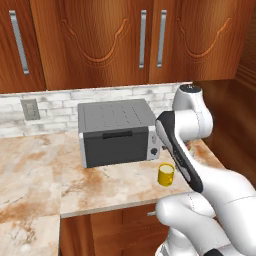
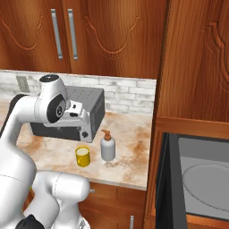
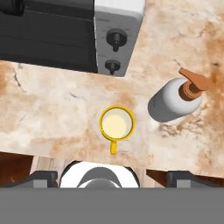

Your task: Pick the mug from the counter and place it inside the microwave. Then close the microwave.

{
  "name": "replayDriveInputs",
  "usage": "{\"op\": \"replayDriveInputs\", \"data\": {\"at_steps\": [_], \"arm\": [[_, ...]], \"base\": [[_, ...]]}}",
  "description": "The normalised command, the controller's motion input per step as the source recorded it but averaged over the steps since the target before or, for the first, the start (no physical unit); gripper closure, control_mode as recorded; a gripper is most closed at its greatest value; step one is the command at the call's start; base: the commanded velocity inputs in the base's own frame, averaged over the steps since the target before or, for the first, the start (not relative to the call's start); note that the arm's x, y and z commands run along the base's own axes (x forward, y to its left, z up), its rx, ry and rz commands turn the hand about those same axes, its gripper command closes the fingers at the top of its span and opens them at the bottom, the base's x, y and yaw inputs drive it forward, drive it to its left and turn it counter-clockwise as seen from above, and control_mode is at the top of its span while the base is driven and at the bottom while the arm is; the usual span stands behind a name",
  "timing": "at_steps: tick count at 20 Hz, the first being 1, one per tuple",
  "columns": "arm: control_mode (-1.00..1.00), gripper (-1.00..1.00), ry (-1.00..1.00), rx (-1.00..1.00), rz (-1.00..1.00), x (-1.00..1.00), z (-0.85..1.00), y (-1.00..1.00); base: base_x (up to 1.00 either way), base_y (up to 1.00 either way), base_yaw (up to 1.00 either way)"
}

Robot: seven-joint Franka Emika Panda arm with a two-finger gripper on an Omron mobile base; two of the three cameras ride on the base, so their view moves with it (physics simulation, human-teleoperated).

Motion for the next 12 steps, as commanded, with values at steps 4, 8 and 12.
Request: {"op": "replayDriveInputs", "data": {"at_steps": [4,8,12], "arm": [[-1.00,-1.00,-0.01,0.00,0.00,0.00,-0.45,0.00],[-1.00,-1.00,0.00,0.00,0.00,0.00,-0.38,0.01],[-1.00,-1.00,0.00,0.00,0.00,0.00,-0.46,0.00]], "base": [[0.00,0.00,0.00],[0.00,0.00,0.00],[0.00,0.00,0.00]]}}
